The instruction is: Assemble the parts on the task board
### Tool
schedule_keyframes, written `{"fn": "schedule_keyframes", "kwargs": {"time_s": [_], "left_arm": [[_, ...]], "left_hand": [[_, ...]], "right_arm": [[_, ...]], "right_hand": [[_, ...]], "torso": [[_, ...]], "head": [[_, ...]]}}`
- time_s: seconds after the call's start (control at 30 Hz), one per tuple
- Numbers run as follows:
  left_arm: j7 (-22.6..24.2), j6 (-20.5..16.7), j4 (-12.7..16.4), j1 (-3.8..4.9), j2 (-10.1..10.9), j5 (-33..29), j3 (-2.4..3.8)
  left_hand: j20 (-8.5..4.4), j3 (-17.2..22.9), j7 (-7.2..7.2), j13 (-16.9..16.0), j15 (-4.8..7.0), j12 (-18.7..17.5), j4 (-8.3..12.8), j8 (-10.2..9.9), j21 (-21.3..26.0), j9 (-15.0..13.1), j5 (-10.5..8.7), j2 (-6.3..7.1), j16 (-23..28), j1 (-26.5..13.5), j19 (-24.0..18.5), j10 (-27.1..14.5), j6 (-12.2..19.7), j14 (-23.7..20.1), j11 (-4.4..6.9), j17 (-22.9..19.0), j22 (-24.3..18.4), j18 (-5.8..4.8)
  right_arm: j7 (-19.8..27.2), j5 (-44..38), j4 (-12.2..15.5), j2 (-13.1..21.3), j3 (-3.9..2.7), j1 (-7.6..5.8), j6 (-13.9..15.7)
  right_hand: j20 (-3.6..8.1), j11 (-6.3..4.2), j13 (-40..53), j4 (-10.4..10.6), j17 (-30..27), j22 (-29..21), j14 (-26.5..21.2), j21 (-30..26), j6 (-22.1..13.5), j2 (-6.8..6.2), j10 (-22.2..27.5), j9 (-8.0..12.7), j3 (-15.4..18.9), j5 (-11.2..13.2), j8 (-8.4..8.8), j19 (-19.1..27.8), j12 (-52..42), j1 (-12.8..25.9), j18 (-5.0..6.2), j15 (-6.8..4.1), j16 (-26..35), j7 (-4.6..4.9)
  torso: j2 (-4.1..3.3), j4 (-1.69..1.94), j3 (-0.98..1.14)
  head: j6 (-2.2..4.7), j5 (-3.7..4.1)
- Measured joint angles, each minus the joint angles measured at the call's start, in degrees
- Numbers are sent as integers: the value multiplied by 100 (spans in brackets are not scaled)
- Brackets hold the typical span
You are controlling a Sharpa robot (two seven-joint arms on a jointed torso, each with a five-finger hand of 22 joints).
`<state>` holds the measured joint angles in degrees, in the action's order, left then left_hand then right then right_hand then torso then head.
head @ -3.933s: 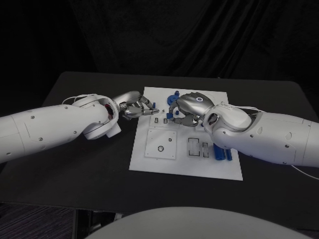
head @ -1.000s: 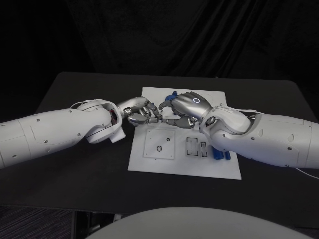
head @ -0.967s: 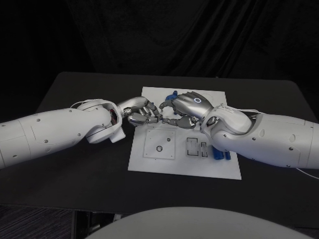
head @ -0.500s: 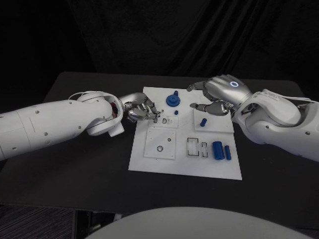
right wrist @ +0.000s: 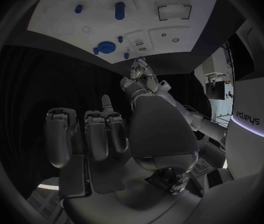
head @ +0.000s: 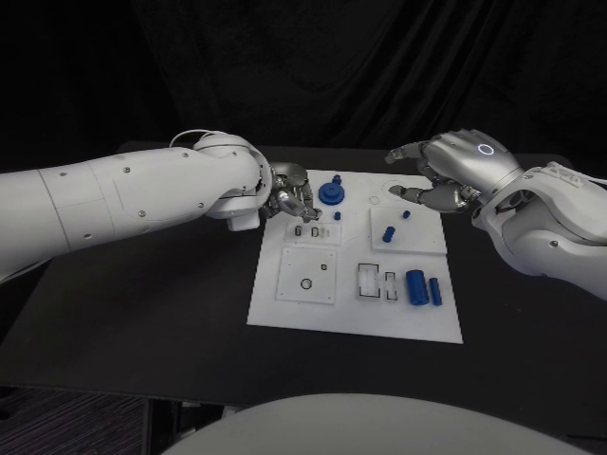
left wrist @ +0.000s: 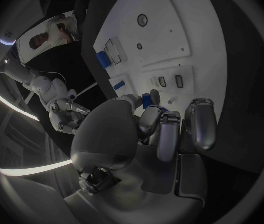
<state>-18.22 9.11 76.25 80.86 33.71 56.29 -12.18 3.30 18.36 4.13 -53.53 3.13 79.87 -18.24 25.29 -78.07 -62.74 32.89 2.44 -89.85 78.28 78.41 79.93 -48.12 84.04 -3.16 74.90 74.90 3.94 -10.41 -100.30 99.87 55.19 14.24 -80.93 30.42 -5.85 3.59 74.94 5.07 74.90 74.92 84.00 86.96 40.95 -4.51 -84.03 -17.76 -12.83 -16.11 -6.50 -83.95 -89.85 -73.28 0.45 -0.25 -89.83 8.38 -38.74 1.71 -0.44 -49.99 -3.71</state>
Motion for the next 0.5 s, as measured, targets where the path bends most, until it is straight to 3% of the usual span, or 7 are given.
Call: {"fn": "schedule_keyframes", "kwargs": {"time_s": [0.2,0.5], "left_arm": [[-555,460,-231,21,-384,42,0],[-1112,770,-499,34,-715,66,-1]], "left_hand": [[-21,-15,18,0,-1,1,17,-82,98,53,-246,-29,0,-91,-21,0,-23,0,0,0,0,1],[-21,40,19,-2,-2,85,104,-89,98,86,-256,-1,0,-181,-21,1,-63,-1,0,0,0,0]], "right_arm": [[-48,-26,25,13,0,-6,-29],[-79,-41,40,77,0,-4,-58]], "right_hand": [[0,0,0,14,0,0,0,0,59,30,0,-9,-14,0,-28,0,0,-30,0,0,0,-2],[0,-21,-1,14,0,-1,0,0,100,30,21,-15,-14,0,-50,0,0,-30,0,0,0,-3]], "torso": [[38,-56,62],[75,-65,144]], "head": [[0,-3],[0,26]]}}
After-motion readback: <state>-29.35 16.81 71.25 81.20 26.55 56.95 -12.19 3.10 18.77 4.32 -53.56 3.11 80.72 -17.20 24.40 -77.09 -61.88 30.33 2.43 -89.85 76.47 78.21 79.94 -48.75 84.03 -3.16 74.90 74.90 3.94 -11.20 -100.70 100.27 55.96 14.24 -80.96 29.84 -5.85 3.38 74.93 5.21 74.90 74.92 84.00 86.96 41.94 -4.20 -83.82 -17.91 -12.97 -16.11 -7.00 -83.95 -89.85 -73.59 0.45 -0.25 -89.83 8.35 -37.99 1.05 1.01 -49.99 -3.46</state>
